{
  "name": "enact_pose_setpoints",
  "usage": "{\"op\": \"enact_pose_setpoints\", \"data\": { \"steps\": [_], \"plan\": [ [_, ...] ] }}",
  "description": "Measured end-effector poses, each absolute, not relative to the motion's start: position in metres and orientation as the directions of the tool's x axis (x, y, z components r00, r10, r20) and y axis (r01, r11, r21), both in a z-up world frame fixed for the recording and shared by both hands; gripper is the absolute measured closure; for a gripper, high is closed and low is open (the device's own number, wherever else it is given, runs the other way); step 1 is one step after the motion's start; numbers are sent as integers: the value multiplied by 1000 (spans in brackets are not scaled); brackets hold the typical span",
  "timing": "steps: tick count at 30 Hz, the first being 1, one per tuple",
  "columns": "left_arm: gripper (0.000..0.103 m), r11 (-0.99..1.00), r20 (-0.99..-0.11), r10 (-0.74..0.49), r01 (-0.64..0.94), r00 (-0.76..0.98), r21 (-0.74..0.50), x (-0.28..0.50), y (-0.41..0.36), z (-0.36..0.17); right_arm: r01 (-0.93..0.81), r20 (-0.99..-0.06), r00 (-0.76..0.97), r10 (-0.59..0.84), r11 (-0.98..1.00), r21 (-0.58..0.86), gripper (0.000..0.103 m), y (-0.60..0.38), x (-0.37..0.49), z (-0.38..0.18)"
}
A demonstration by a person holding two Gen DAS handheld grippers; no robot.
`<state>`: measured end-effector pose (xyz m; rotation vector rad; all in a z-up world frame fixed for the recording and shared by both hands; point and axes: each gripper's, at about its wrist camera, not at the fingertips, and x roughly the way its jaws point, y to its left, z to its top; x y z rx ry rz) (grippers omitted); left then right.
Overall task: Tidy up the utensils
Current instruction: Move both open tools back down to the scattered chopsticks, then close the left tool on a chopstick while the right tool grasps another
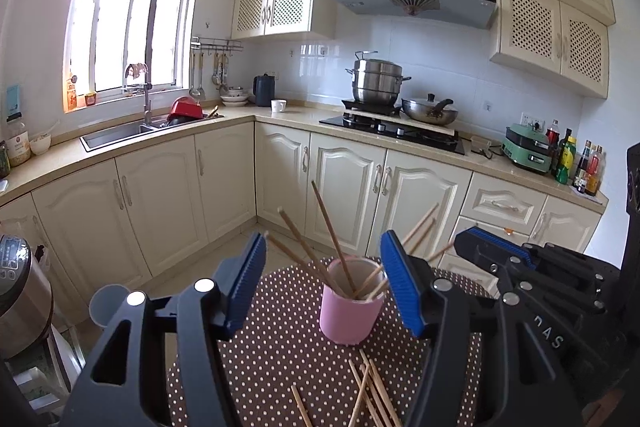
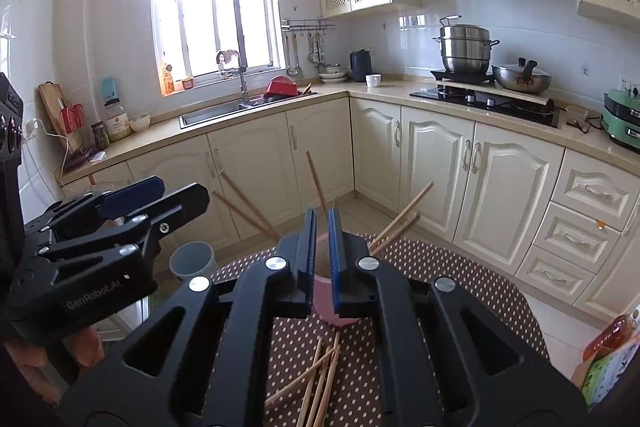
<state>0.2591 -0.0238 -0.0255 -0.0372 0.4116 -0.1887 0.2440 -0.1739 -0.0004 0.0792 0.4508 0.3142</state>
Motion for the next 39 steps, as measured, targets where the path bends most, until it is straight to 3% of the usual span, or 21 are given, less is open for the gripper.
{"op": "enact_pose_setpoints", "data": {
  "steps": [11,17,23,39],
  "plan": [
    [44,971,-518,-213,241,828,-14,235,-44,-78,-283,-491,806,330,944,170,96,-173,212,-44],
    [44,954,-671,-202,298,713,29,244,-58,-132,-257,-571,757,317,948,186,96,-180,210,-85],
    [44,951,-757,-174,308,630,38,258,-66,-175,-224,-649,691,317,948,225,96,-191,216,-128],
    [44,952,-865,-139,307,481,17,295,-79,-240,-183,-732,583,353,935,305,96,-198,231,-186]
  ]
}}
